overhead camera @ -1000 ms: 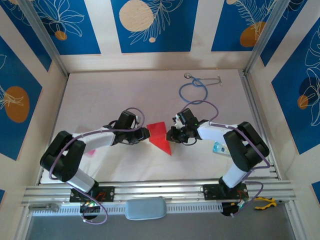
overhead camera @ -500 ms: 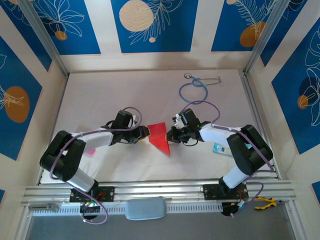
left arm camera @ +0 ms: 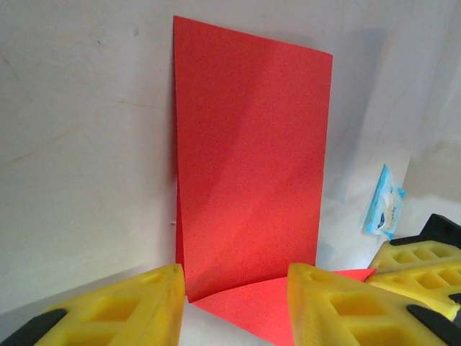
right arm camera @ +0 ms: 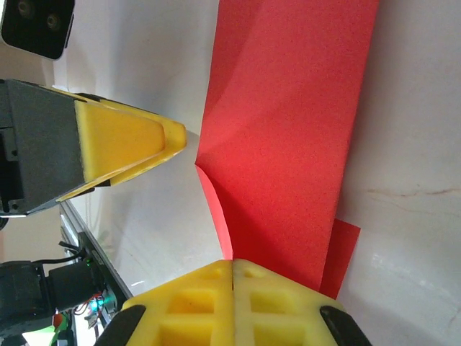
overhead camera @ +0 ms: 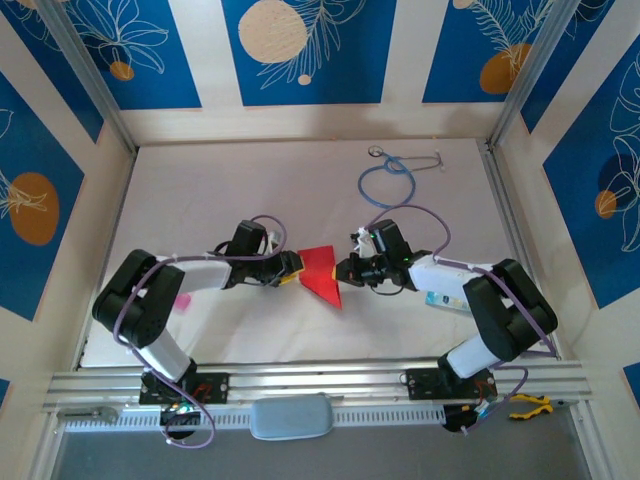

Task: Fold a paper plane with a square sheet of paper (pick it up from the middle)
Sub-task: Fourth fold the wing at the center of the table.

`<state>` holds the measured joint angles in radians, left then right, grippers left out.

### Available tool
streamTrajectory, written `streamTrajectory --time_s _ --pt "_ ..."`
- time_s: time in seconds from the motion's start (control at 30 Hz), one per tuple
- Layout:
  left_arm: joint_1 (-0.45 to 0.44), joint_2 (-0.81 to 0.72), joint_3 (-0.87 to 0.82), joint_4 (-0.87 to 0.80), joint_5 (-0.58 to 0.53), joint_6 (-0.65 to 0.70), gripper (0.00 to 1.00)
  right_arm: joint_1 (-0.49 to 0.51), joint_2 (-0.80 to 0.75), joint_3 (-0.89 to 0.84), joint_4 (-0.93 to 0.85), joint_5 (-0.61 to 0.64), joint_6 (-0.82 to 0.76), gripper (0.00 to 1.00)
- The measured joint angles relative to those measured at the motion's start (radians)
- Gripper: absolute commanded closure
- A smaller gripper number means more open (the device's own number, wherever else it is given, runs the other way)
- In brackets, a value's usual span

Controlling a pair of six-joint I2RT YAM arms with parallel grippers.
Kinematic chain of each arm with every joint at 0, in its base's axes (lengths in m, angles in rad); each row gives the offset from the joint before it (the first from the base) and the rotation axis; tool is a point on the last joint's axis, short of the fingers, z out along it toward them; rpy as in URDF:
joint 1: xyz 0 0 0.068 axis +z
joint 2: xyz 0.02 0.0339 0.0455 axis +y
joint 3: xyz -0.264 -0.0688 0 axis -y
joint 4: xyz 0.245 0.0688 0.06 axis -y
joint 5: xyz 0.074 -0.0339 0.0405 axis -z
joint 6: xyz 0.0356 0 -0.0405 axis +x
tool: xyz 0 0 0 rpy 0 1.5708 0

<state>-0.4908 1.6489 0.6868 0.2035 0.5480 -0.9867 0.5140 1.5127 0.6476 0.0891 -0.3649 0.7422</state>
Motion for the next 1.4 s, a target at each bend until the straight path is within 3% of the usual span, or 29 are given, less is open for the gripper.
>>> streamTrajectory --time_s 0.7,1.4 --pt "0.005 0.082 0.015 0.031 0.023 -0.013 0.73 -0.013 0.0 -0.018 0.035 -0.029 0.019 1.0" --pt "0.006 0.111 0.017 0.104 0.028 -0.06 1.0 -0.014 0.0 -0.028 0.038 -0.028 0.018 1.0"
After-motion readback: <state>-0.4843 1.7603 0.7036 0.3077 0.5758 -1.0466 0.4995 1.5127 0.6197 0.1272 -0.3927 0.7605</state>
